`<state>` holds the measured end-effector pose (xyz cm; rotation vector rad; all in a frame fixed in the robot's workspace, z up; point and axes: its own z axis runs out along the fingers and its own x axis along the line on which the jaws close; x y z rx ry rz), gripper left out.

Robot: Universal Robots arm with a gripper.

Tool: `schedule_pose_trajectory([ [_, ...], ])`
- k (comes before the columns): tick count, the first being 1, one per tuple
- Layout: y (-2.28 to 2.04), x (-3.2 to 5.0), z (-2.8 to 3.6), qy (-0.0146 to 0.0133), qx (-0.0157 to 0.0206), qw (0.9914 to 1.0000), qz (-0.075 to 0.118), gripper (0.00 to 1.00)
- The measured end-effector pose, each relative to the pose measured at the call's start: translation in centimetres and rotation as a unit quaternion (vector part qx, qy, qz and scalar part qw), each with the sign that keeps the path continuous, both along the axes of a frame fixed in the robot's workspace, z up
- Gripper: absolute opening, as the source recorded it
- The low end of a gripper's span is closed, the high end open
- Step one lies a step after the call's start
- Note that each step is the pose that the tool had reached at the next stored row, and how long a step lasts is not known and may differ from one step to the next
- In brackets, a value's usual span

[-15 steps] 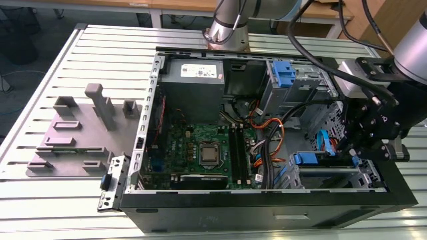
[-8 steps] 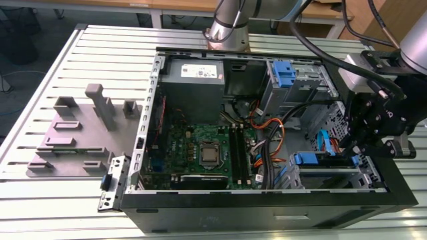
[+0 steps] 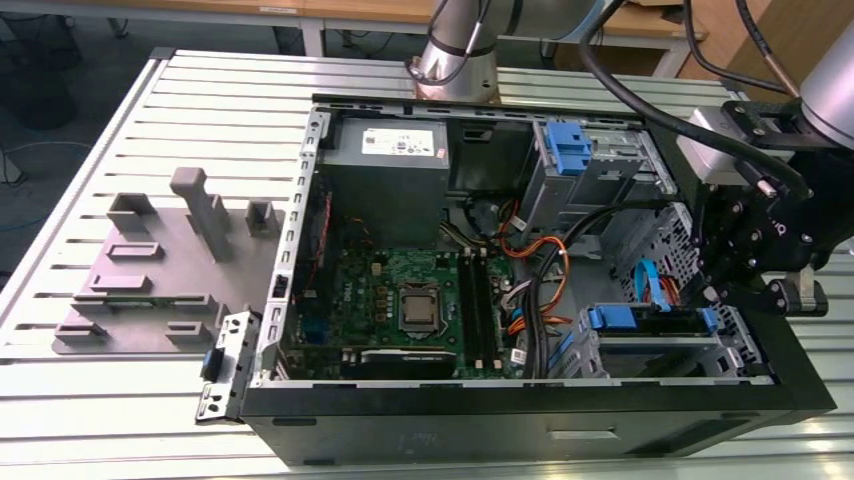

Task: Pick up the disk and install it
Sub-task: 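Insert the second disk wire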

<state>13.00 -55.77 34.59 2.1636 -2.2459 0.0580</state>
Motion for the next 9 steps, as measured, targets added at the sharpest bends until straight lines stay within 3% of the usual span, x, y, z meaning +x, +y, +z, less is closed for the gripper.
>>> schedule_pose_trajectory([
  [6,-0.01,0.00,0.02,0.0000,0.0000,1.00000,0.000,0.11],
  [9,-0.09,0.00,0.01,0.0000,0.0046,0.99999,0.000,0.11],
])
